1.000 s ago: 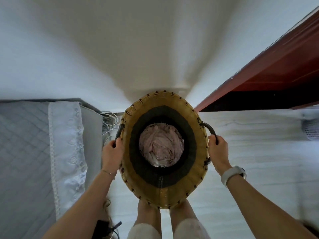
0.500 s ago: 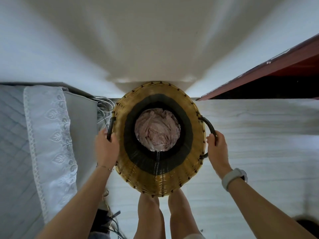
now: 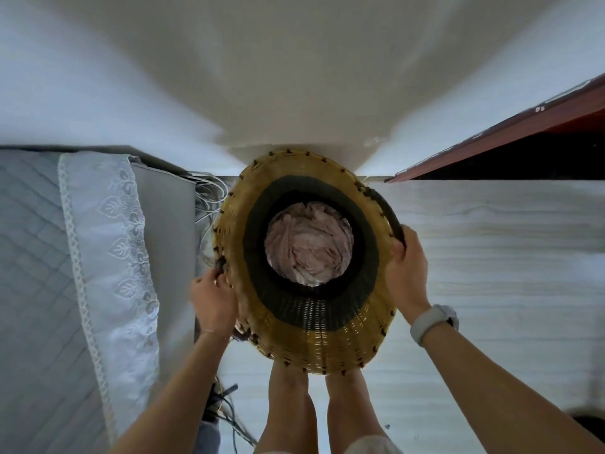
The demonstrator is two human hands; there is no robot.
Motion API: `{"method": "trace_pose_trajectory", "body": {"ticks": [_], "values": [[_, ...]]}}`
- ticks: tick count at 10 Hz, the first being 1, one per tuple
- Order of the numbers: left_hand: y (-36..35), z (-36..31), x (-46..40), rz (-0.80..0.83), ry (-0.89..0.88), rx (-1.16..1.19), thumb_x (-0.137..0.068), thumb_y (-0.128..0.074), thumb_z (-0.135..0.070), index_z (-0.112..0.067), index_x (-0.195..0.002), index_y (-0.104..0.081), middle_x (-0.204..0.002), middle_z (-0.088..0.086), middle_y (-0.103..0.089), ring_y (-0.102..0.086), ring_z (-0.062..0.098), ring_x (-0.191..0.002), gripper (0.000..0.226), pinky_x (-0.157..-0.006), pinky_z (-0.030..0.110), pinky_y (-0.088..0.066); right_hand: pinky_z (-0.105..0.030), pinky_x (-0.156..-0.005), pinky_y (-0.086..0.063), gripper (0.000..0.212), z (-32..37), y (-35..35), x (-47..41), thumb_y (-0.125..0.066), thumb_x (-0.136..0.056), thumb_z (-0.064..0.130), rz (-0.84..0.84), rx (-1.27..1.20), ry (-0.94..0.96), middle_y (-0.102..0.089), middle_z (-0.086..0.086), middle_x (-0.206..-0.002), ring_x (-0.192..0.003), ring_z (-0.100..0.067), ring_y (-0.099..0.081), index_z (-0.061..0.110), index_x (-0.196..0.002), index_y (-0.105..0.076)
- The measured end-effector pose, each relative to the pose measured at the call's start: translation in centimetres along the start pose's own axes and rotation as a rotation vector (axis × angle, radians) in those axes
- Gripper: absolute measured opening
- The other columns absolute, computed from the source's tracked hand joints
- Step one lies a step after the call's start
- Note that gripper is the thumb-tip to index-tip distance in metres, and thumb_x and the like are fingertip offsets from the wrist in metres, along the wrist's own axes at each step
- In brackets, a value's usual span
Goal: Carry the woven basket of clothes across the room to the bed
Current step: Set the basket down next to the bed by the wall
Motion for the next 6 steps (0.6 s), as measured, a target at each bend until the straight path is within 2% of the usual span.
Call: {"method": "trace_pose_trajectory", "body": {"ticks": [1, 2, 3, 4, 5, 6], "values": [[0.3, 4.4, 1.5, -0.041, 0.217, 0.068, -0.089, -0.043, -0.009, -0.005, -0.116, -0.066, -0.103, 0.030, -0.067, -0.062, 0.049, -0.095, 0.036, -0.087, 0.055, -0.052, -0.035, -0.077, -0.044, 0.032, 6.5, -3.0, -1.5, -0.034, -0.095, 0.012, 0.104, 0.088, 0.236, -0.055, -0.013, -0.103, -0.089, -0.021, -0.050, 0.006, -0.123, -0.049], [0.0, 5.4, 2.9, -0.030, 0.311, 0.135, -0.090, -0.045, -0.011, -0.001, -0.116, -0.066, -0.104, 0.027, -0.071, -0.066, 0.047, -0.093, 0.035, -0.085, 0.055, -0.055, -0.038, -0.078, -0.042, 0.033, 10.4, -5.0, -2.9, -0.035, -0.094, 0.009, 0.152, 0.165, 0.368, -0.057, -0.020, -0.109, -0.097, -0.031, -0.052, 0.002, -0.123, -0.050], [-2.6, 6.8, 4.8, 0.051, 0.521, 0.340, -0.089, -0.052, -0.011, 0.004, -0.094, -0.065, -0.094, 0.025, -0.069, -0.066, 0.043, -0.095, 0.020, -0.092, 0.050, -0.053, -0.030, -0.072, -0.033, 0.033, 13.6, -6.9, -4.5, -0.035, -0.093, 0.006, 0.211, 0.247, 0.485, -0.059, -0.020, -0.107, -0.098, -0.033, -0.051, 0.002, -0.121, -0.052], [-6.1, 6.6, 5.9, 0.199, 0.609, 0.525, -0.085, -0.052, 0.003, 0.000, -0.081, -0.057, -0.072, 0.010, -0.055, -0.059, 0.030, -0.074, 0.007, -0.078, 0.039, -0.053, -0.037, -0.077, -0.041, 0.035, 13.9, -7.4, -5.8, -0.034, -0.093, 0.005, 0.224, 0.288, 0.486, -0.059, -0.020, -0.113, -0.103, -0.034, -0.052, 0.003, -0.123, -0.052], [-8.1, 6.0, 5.1, 0.280, 0.535, 0.365, -0.078, -0.057, -0.010, -0.015, -0.065, -0.051, -0.081, 0.014, -0.058, -0.056, 0.030, -0.085, 0.015, -0.093, 0.048, -0.052, -0.039, -0.098, -0.042, 0.040, 13.2, -7.1, -6.9, -0.033, -0.093, 0.008, 0.231, 0.274, 0.443, -0.052, -0.014, -0.132, -0.121, -0.030, -0.047, 0.008, -0.132, -0.045], [-5.4, 3.9, 3.3, 0.184, 0.397, 0.058, -0.085, -0.051, -0.021, -0.002, -0.117, -0.052, -0.129, 0.021, -0.046, -0.049, 0.037, -0.110, 0.037, -0.094, 0.044, -0.044, -0.039, -0.112, -0.030, 0.049, 9.9, -5.7, -6.9, -0.038, -0.092, 0.012, 0.197, 0.240, 0.311, -0.035, -0.012, -0.148, -0.137, -0.027, -0.031, 0.012, -0.141, -0.029]]}}
Point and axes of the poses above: each hand's wrist, its own x-axis away from the middle knuckle, its own y-axis out of the back of the hand, z = x × y, the point moved 10 cm from there along -x, towards the middle knuckle
